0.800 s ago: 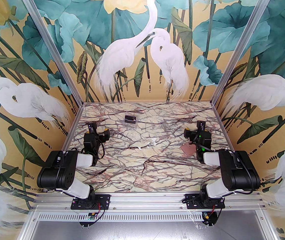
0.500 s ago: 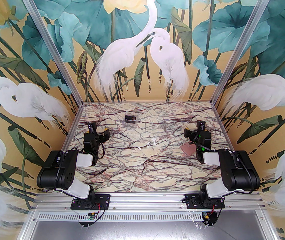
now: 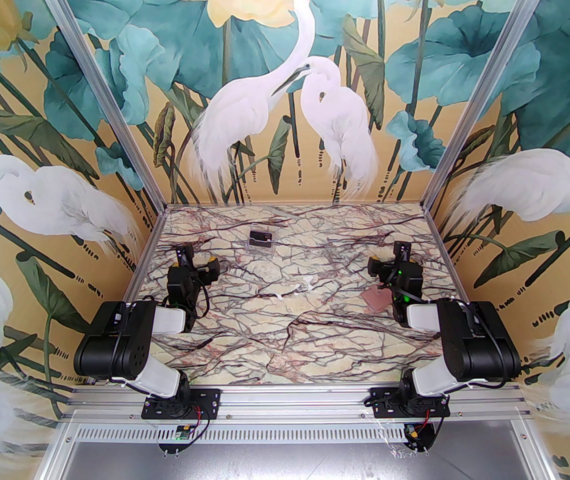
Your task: Put the credit cards into the card holder
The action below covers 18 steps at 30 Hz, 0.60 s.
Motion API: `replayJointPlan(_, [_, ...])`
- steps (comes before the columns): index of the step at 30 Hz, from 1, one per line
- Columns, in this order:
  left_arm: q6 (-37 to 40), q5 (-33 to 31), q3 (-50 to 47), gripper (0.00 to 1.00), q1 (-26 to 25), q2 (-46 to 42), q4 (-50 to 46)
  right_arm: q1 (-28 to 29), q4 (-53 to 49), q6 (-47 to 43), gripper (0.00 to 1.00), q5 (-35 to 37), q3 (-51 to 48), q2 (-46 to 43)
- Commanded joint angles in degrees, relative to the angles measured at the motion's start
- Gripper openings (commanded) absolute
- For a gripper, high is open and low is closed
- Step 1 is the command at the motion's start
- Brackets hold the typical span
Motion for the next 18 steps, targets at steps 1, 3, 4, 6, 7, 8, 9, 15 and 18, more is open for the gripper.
replayJointPlan(1, [-0.66,0.91,0.71,1.0,0.4,-0.55,0.45,-0.19,-0.21,-0.27,0.99,-0.79,0.87,-0.31])
replayJointPlan(3, [-0.71,0.9,0.67,1.0,0.4,-0.5,0.49,-0.22,-0.2,-0.32,0.99,-0.79,0.84,-0.29])
replayJointPlan(4, [-0.72,0.99,0.63,0.99,0.41,-0.48,0.39,-0.24,-0.2,-0.32,0.99,-0.74,0.85,-0.31])
replayJointPlan(6, [-0.68,1.0,0.67,0.99,0.41,-0.54,0.37,-0.23,-0.2,-0.32,0.99,-0.78,0.86,-0.31])
replayJointPlan(7, [-0.67,1.0,0.71,0.99,0.41,-0.55,0.4,-0.3,-0.2,-0.32,0.99,-0.78,0.86,-0.31])
replayJointPlan(8, [-0.71,1.0,0.67,0.99,0.4,-0.53,0.39,-0.24,-0.2,-0.3,0.99,-0.79,0.83,-0.31])
replayJointPlan(9, [-0.65,1.07,0.76,0.99,0.43,-0.51,0.38,-0.24,-0.19,-0.32,0.99,-0.79,0.84,-0.27])
replayJointPlan(15, [-0.65,0.9,0.71,0.99,0.45,-0.63,0.48,-0.24,-0.24,-0.32,0.99,-0.79,0.83,-0.31])
replayJointPlan(18, [-0.7,0.53,0.46,0.99,0.4,-0.64,0.84,-0.28,-0.29,-0.19,0.99,-0.79,0.91,-0.31])
